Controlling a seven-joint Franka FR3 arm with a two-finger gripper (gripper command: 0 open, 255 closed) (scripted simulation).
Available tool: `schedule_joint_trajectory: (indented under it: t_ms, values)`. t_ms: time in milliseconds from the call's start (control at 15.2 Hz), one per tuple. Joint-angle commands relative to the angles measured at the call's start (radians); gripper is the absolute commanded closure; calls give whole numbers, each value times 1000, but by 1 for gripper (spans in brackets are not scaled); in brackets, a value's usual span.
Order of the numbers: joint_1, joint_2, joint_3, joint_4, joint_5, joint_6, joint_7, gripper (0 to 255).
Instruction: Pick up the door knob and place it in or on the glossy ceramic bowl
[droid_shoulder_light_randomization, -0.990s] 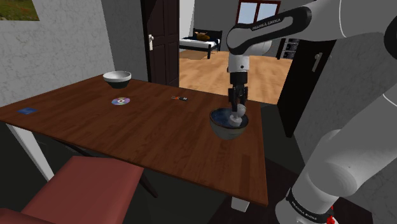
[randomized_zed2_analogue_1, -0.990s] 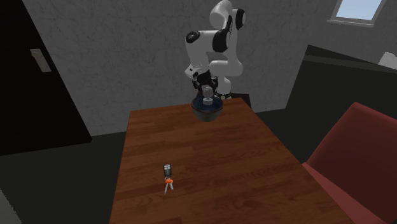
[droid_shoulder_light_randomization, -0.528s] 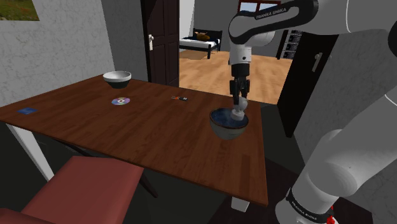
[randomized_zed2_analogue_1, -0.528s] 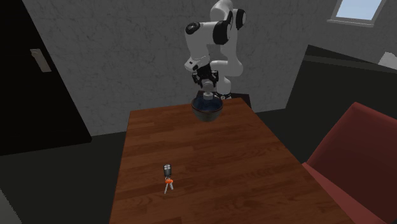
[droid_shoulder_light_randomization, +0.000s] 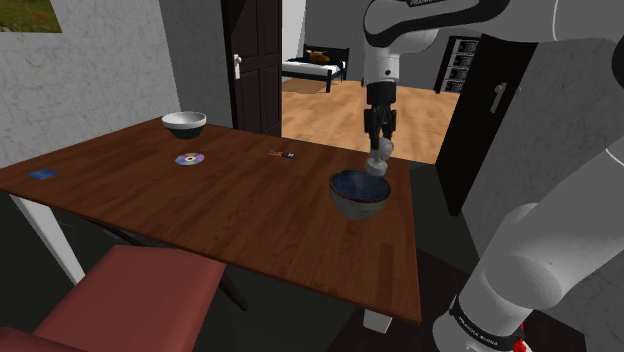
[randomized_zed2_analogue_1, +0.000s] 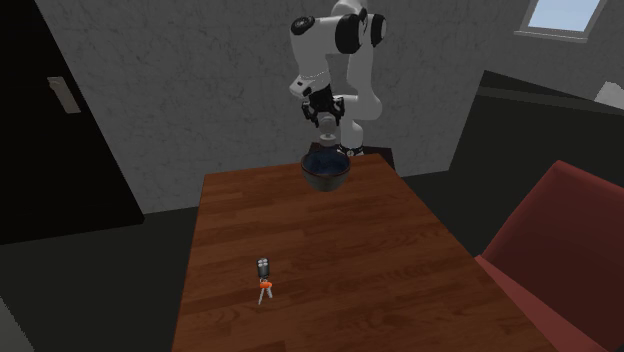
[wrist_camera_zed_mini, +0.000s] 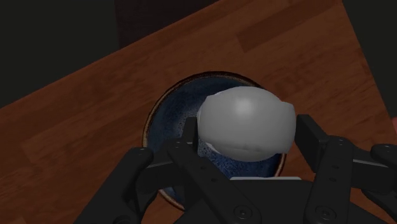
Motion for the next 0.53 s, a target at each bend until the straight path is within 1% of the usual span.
schedule_joint_trajectory:
  t_ms: [0, 66, 264, 462]
  values:
    - [1, 4, 0, 28, 1, -24, 2, 255]
    - [1, 5, 0, 39, 1, -35, 2, 255]
    - [11, 86, 5, 191, 22, -105, 17, 255]
    - [10, 80, 6, 144, 20, -64, 14, 255]
